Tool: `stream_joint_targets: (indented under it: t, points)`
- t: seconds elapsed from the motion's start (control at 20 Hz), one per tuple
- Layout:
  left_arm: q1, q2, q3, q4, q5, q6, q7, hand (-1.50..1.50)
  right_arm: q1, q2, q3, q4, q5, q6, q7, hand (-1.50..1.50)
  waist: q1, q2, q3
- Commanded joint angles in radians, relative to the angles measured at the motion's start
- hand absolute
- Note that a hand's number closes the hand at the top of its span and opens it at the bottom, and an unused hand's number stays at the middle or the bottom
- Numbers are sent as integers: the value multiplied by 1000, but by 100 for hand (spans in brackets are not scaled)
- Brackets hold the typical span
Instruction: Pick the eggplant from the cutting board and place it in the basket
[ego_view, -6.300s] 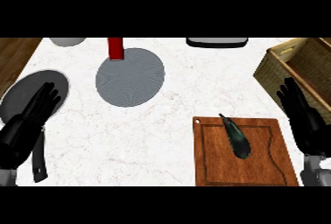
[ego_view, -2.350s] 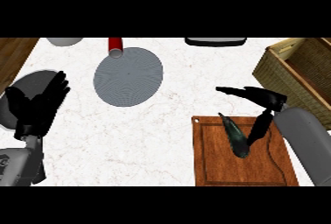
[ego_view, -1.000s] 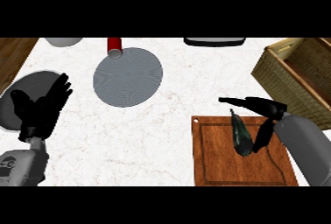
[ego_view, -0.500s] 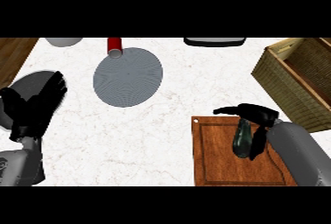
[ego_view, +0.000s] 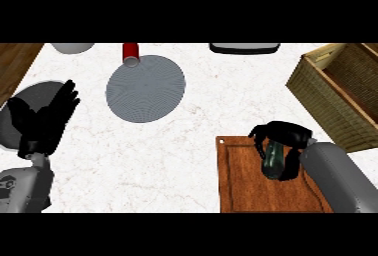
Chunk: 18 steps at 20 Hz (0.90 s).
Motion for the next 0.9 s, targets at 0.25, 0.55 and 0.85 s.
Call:
stream_joint_targets:
  t: [0.25,0.55,0.85]
  points:
    - [30,-15,-3,17,-10,-9,-26,0,-82,183,-211,59,-39,-143,483,150,-1,1,4]
    - [26,-7,-1,19,-2,-23,-21,0,-209,254,-382,59,-38,-429,912,150,13,-2,-2]
    - [-32,-6,-20,18,1,-43,1,0,-406,368,-442,-17,-47,-846,1181,150,76,11,6]
